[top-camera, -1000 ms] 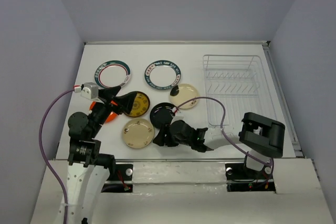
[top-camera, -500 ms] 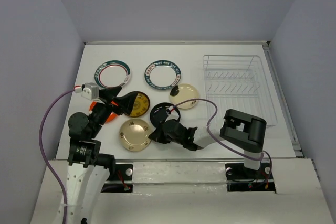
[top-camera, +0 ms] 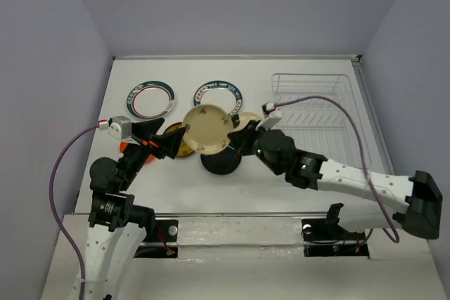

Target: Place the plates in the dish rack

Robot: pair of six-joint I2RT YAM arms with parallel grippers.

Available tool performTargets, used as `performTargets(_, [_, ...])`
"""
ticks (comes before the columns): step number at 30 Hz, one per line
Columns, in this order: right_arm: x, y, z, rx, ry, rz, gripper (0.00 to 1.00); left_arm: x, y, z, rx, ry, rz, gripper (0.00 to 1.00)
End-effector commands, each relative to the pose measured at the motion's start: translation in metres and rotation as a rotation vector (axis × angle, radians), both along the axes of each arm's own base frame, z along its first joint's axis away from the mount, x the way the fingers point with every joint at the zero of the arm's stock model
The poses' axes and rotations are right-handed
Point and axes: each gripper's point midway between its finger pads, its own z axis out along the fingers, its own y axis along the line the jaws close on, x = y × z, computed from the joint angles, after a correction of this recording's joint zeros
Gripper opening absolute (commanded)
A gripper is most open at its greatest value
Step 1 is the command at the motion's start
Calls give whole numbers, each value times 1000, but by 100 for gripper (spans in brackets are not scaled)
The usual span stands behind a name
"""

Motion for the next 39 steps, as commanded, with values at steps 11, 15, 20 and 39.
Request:
performTargets(11, [118,-308,109,-844,-150,-887,7,-23,-6,33,-22,-93,-38,99])
performTargets(15, [138,-303,98,-944,-108,-844,7,-18,-7,27,-18,-58,-33,99])
performTargets(20, [154,-292,63,-995,-27,-781,7,-6,-11,15,-29,11,-36,99])
performTargets(39, [190,-255,-40,-1006,186,-668,7,35,-23,-103,-94,484,43,99])
